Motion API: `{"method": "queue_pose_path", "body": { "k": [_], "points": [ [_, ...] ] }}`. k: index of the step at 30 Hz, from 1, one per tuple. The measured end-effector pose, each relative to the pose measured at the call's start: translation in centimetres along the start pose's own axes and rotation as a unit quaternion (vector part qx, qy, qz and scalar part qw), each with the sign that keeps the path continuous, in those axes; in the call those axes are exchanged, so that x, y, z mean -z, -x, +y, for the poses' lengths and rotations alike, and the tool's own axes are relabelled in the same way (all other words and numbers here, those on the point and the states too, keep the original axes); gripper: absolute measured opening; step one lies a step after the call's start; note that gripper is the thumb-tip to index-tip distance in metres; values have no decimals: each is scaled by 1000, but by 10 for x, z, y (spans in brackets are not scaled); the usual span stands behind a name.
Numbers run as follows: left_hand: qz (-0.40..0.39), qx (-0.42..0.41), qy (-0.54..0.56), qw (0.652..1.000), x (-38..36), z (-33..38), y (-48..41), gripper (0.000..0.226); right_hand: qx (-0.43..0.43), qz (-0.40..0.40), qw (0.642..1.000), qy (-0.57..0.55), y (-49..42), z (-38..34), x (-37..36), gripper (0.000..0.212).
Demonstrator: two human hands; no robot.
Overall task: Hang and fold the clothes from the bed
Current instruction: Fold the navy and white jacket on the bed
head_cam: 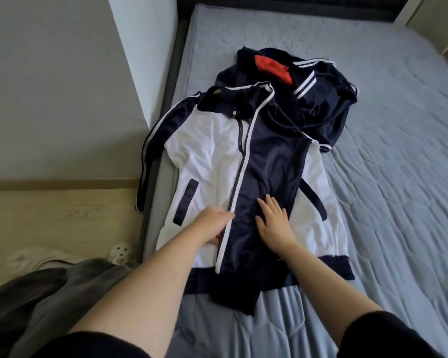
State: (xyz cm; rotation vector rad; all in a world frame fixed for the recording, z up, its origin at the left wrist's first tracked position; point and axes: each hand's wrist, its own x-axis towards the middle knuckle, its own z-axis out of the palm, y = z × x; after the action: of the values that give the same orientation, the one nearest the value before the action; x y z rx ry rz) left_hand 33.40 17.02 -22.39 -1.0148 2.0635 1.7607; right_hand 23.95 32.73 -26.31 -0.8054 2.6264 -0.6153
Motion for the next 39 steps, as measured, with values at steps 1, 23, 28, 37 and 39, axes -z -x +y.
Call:
{"method": "queue_pose_path", "body": {
  "k": [1,23,28,37,39],
  "points": [
    [-16,2,-42,999,-5,-1,6,15,-2,-12,999,-51,5,0,4,47],
    [37,139,218,965,26,-3,31,12,91,7,989,-120,65,-35,3,32],
    [-26,95,199,975,13,-1,31,22,-272,84,605,-744,46,-21,30,30],
    [-18,14,125,992,-17,-6,25,44,-355,199,613,-677,47,6,25,16],
    [-18,8,125,992,-17,-7,24,44,-360,328,633,-602,43,14,37,31]
  ]
}}
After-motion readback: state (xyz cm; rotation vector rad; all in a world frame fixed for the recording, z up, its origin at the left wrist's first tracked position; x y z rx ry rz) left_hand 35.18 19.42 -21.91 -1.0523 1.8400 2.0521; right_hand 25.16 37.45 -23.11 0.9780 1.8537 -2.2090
